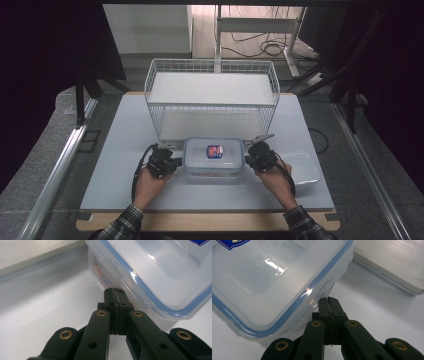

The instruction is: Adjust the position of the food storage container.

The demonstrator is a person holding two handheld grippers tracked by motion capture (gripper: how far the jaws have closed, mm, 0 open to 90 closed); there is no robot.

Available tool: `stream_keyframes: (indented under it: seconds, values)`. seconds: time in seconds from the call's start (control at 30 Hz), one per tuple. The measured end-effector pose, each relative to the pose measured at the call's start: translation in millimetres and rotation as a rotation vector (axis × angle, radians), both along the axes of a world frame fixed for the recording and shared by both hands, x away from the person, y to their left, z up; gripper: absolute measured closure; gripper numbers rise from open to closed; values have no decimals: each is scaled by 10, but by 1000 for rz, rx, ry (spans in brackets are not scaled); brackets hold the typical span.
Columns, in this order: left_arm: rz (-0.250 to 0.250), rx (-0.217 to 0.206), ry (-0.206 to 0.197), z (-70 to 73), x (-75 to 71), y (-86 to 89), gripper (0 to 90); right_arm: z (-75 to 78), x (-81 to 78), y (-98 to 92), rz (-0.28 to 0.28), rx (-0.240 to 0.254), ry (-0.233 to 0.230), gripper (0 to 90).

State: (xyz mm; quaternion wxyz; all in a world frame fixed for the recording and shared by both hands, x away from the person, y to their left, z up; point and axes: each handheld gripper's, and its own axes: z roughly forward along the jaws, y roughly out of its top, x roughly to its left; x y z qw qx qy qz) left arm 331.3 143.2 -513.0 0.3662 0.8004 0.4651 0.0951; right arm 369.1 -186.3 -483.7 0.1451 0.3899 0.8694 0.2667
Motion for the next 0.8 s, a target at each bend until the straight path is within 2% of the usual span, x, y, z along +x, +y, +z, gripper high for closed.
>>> stream_keyframes:
  seconds: [0.13,0.2,0.27,0.4,0.43,0.53,0.6,0.7,0.8]
  values:
    - [-9,-8,-1,-2,39,20,897,6,15,1,4,0,6,897]
    - [29,8,-10,-18,155,10,896,15,86,-3,-12,11,0,897]
    - [41,-4,-13,-38,248,0,895,22,162,2,-25,14,-23,897]
    - [52,-24,-16,-40,336,13,889,-36,256,20,-35,25,-9,897]
    - [56,-41,-7,-48,367,23,892,-55,271,22,-40,25,-4,897]
    - [58,-38,-2,-53,355,17,897,-70,281,20,-39,28,0,897]
    - [59,-54,4,-47,326,30,898,-65,261,12,-31,32,12,897]
    - [62,-39,11,-27,260,42,899,-64,201,18,-18,42,24,897]
    - [64,-31,19,-17,132,63,898,-60,100,61,1,21,16,897]
